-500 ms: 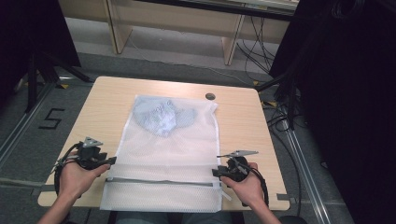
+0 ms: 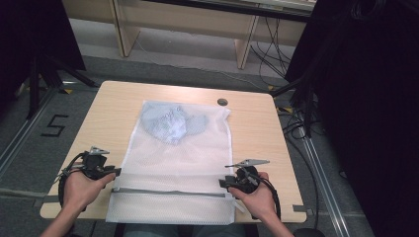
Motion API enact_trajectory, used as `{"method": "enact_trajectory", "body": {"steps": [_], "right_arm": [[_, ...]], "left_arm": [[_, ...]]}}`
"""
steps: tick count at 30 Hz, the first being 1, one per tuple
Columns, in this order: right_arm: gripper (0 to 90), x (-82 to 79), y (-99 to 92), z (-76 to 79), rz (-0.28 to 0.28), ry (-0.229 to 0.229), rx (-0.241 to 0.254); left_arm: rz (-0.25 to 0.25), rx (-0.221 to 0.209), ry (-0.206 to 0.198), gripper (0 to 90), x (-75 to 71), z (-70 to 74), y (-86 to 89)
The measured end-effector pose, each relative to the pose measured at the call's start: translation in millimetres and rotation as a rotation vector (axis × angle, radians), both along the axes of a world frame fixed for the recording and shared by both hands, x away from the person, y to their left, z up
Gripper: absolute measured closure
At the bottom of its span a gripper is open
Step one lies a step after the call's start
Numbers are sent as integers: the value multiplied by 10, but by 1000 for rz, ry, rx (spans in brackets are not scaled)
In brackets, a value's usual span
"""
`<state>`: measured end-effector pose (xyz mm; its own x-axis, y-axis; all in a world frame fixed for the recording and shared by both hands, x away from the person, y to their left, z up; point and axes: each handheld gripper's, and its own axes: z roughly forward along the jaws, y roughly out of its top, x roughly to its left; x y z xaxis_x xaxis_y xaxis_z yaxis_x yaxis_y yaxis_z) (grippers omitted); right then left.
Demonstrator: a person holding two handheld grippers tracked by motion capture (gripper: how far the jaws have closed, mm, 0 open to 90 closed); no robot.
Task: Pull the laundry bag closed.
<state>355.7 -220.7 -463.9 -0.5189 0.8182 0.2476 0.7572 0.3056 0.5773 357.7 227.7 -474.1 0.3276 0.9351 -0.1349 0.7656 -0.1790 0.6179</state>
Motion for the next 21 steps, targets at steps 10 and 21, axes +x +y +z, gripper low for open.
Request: {"method": "enact_trajectory", "body": {"steps": [10, 21], "right_arm": [[676, -35, 138, 47, 33, 7, 10], [680, -16, 459, 81, 96, -14, 86]], "left_arm": [[-28, 53, 124, 861, -32, 16, -21], [-5, 35, 203, 889, -28, -73, -72]]}}
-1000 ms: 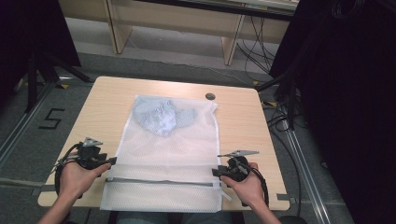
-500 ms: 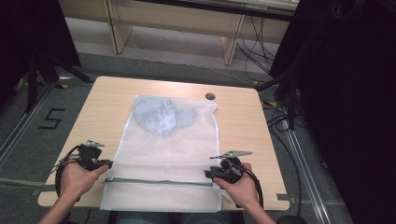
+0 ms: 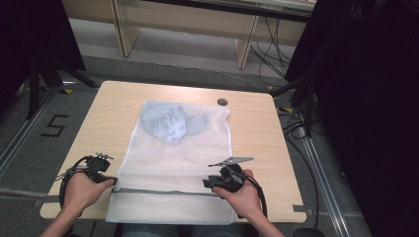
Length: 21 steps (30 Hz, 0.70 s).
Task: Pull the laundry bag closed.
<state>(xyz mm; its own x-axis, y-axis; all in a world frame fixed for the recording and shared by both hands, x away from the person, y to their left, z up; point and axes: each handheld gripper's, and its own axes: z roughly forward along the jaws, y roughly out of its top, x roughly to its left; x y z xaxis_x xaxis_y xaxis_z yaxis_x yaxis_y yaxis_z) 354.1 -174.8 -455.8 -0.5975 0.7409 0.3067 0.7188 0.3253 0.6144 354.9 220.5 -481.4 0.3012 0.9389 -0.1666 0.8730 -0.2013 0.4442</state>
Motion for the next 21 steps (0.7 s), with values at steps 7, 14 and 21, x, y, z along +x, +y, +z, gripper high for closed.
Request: {"method": "enact_trajectory", "body": {"steps": [7, 14, 21], "right_arm": [[677, 24, 184, 1, 40, -21, 5], [675, 71, 435, 46, 76, -15, 5], [675, 86, 713, 39, 132, -6, 16]], "left_arm": [[-15, 17, 48, 896, 10, -19, 0], [-15, 19, 70, 897, 28, -52, 19], [-8, 19, 73, 896, 31, -53, 30]]}}
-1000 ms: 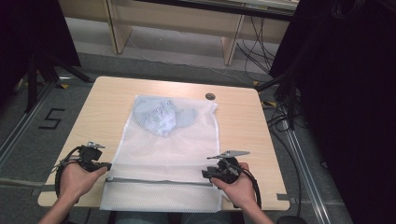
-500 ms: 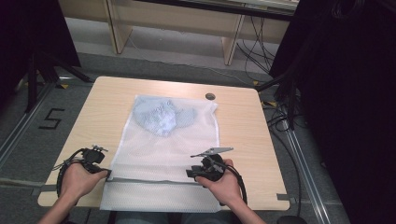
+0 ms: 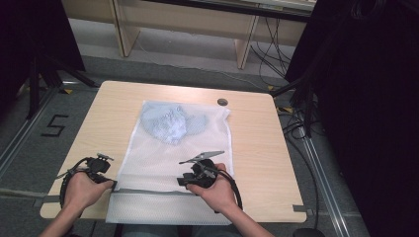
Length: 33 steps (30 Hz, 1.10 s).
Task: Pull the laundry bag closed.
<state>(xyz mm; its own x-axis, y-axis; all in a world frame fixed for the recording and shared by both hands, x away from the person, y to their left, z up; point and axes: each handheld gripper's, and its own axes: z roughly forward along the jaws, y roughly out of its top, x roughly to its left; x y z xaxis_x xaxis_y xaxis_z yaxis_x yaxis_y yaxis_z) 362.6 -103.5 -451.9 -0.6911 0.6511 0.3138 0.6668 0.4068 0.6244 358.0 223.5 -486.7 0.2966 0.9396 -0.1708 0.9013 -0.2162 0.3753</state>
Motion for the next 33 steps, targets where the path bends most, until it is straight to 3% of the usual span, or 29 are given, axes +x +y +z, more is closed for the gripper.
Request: {"method": "enact_trajectory", "body": {"steps": [3, 4, 5, 6, 10, 13, 15, 17, 22, 33], "right_arm": [[675, -13, 61, -7, 10, 4, -9], [675, -20, 98, -30, 4, -3, 11], [675, -26, 125, -13, 21, 17, -21], [675, -32, 155, -36, 13, 6, 2], [676, -25, 186, -23, 33, 21, -18], [678, -26, 313, -42, 39, 16, 4], [679, -22, 329, -26, 55, 24, -12], [680, -25, 468, -43, 62, 17, 20], [683, -26, 630, -69, 103, 40, 16], [686, -54, 853, -165, 128, 54, 24]], "left_arm": [[0, 0, 2, 896, 3, -1, 1], [-1, -1, 3, 896, 4, -3, 0], [-6, 0, 5, 896, 6, -5, -1], [-7, 2, 7, 896, 7, -5, -3], [-14, 1, 18, 897, 12, -8, -3], [-8, -4, 16, 897, 14, -12, 0], [-6, -5, 17, 898, 14, -12, 3], [-2, -11, 18, 897, 11, -13, 11], [0, -14, 18, 898, 8, -15, 12], [-3, -17, 19, 898, 13, -17, 30]]}}
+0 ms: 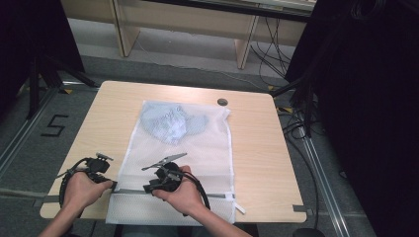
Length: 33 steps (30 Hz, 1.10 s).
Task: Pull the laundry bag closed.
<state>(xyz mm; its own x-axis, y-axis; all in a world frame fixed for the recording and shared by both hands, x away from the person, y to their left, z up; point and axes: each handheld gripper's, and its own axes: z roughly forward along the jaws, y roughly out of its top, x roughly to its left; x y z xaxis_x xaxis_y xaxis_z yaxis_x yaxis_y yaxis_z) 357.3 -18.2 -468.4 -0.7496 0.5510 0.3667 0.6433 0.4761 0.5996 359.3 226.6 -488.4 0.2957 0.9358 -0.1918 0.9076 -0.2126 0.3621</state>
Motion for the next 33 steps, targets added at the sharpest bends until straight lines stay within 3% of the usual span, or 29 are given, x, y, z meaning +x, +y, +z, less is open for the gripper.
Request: {"method": "enact_trajectory", "body": {"steps": [14, 33], "right_arm": [[684, 53, 227, -52, 21, 20, 29], [684, 104, 308, -108, 11, 52, 44]], "left_arm": [[-7, -2, 1, 898, 8, -3, 10], [-2, -16, 3, 898, 13, -8, 31]]}}
